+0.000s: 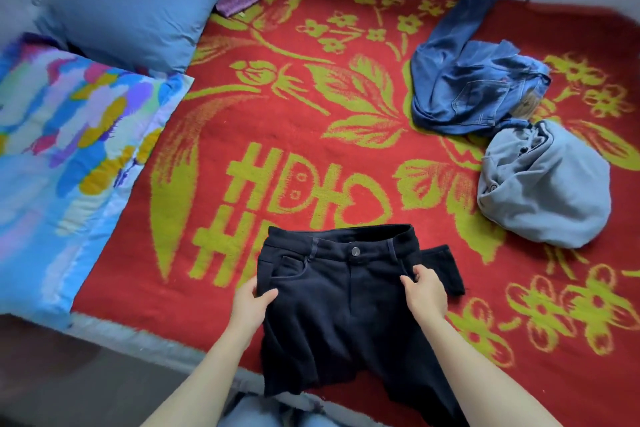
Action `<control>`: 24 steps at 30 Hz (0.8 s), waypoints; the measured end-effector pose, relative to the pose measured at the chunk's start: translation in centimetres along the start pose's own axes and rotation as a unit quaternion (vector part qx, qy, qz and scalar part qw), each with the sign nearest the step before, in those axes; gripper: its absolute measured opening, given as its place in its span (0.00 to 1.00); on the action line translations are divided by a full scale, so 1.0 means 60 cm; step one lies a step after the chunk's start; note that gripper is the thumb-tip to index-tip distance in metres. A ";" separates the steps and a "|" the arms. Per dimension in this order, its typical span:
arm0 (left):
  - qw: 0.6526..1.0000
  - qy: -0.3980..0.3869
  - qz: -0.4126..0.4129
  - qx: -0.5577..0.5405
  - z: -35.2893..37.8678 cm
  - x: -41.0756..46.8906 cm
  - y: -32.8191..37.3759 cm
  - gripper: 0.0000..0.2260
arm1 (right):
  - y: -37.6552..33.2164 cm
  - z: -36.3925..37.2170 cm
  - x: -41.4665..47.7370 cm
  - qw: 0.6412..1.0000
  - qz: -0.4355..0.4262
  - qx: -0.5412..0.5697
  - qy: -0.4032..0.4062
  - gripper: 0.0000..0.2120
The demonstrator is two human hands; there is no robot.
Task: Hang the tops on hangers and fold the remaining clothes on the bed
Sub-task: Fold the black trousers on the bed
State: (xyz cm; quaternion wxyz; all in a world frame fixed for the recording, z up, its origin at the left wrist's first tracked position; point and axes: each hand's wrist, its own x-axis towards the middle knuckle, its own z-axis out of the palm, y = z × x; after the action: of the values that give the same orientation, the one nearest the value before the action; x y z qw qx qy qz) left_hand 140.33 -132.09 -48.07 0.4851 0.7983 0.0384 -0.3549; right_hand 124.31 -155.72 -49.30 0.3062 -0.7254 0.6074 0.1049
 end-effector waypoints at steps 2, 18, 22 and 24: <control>0.999 0.041 0.008 -0.031 -0.029 -0.027 0.010 0.11 | -0.038 -0.025 -0.010 0.998 -0.048 0.019 0.022 0.11; 0.914 0.330 0.084 -0.219 -0.487 0.011 0.053 0.04 | -0.676 0.058 -0.253 0.909 -0.393 0.121 0.075 0.10; 0.872 0.389 0.103 -0.280 -0.649 0.076 0.088 0.05 | -0.928 0.116 -0.345 0.879 -0.456 0.133 0.045 0.12; 0.855 0.424 0.101 -0.282 -0.724 0.113 0.098 0.11 | -1.026 0.148 -0.387 0.864 -0.488 0.111 -0.061 0.26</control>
State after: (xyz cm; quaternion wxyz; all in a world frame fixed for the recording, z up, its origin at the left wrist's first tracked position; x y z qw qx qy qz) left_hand 170.76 -102.31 -35.73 0.6592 0.6999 0.2579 0.0949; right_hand 178.88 -127.09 -24.62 0.4330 -0.8826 0.1635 -0.0821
